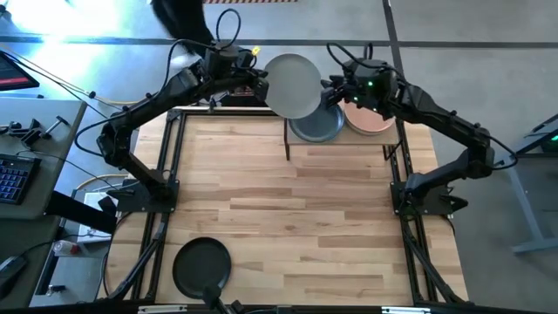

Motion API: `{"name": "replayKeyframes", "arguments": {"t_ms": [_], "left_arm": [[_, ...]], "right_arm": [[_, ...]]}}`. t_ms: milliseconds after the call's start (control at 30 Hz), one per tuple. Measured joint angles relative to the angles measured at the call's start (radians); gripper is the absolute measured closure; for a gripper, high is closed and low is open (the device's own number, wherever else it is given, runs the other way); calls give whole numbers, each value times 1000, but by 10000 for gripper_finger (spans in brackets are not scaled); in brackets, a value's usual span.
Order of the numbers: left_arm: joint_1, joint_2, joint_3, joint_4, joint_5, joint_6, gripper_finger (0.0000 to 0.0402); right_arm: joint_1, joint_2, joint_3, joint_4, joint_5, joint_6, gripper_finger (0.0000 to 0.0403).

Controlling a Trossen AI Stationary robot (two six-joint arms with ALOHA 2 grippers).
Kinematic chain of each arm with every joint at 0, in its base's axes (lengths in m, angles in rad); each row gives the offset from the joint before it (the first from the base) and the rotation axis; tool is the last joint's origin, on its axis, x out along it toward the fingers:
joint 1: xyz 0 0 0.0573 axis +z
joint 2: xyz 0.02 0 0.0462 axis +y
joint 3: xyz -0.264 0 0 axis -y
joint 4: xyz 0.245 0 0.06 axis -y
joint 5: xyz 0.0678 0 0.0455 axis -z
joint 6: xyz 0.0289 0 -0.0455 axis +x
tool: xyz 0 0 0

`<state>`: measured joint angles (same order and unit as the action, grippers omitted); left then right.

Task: Place and stack plates onto a shelf
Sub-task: Stack the white plate on the black plate on the shelf

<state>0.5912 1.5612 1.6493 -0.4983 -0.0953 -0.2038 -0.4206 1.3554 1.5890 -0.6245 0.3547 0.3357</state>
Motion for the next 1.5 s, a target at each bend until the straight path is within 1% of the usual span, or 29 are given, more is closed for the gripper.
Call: {"name": "replayKeyframes", "arguments": {"t_ms": [200,400,567,767,800,933,1100,1267,1400,1500], "left_arm": [[-2,0,0,4,10,44,401],[-2,0,0,4,7,69,401],[-2,0,0,-1,7,76,401],[-2,0,0,-4,6,91,401],[-2,0,0,-3,5,95,401],[-2,0,0,-4,9,122,400],[-3,0,0,-7,13,139,373],[-2,0,0,-8,62,163,330],[-2,-2,0,-3,69,115,299],[-3,-21,-1,-2,78,82,288]], "right_arm": [[2,39,0,1,-42,27,261],[4,70,0,-5,-41,52,267],[4,71,0,0,-41,74,306],[4,71,0,-6,-47,137,384],[3,71,0,-9,-47,147,392],[5,72,0,-23,-49,217,390],[3,72,0,-42,-54,251,398],[4,72,0,-54,-54,267,400],[5,64,-1,-99,-52,267,402],[-1,38,-1,-121,-58,265,402]]}}
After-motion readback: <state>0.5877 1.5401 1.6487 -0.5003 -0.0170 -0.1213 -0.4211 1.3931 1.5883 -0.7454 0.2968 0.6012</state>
